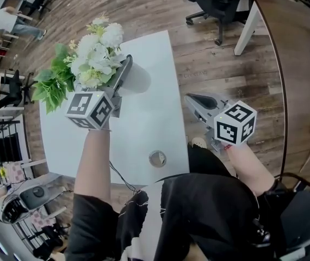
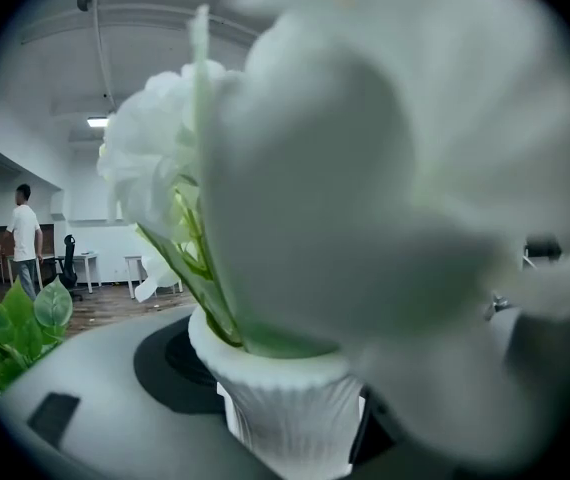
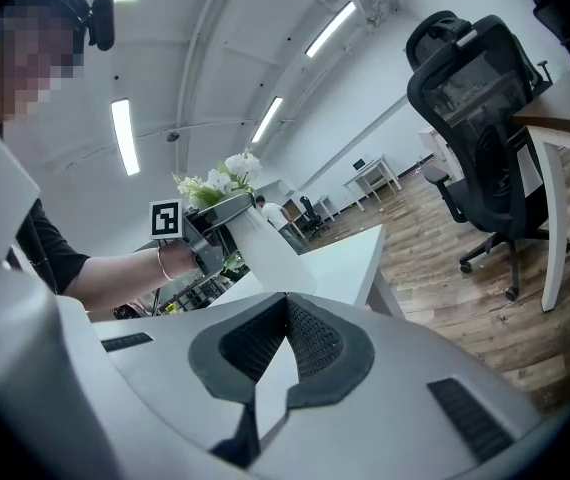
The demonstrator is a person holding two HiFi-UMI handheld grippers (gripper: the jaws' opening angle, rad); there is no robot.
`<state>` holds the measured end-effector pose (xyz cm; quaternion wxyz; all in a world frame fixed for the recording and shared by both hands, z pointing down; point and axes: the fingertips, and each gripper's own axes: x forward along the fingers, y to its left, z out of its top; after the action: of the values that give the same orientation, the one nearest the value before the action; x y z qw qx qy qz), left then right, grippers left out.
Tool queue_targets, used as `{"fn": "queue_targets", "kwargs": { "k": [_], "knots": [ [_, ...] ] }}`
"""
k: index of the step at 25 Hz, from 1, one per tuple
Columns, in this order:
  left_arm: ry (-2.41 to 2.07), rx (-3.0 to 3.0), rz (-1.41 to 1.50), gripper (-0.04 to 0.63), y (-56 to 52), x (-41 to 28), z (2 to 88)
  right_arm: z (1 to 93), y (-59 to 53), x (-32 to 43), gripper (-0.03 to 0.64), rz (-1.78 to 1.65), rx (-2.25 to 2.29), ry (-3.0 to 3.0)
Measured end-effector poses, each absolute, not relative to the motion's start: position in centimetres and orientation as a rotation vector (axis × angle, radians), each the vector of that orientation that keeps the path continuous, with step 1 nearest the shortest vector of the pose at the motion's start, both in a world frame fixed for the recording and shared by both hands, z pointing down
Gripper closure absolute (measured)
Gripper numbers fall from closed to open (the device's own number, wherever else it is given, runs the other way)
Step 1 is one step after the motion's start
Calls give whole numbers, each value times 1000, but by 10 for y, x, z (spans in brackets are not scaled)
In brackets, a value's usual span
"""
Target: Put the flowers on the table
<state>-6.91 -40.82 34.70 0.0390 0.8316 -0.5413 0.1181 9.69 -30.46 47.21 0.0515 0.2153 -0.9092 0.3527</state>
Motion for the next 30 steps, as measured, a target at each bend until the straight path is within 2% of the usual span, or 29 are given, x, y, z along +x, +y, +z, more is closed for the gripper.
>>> {"fn": "queue_targets", "kwargs": {
  "k": [30],
  "knots": [
    [-1866,2509,409,209,-398,-80,344,472,-290,91,601,1090,641,-2762]
  ]
}}
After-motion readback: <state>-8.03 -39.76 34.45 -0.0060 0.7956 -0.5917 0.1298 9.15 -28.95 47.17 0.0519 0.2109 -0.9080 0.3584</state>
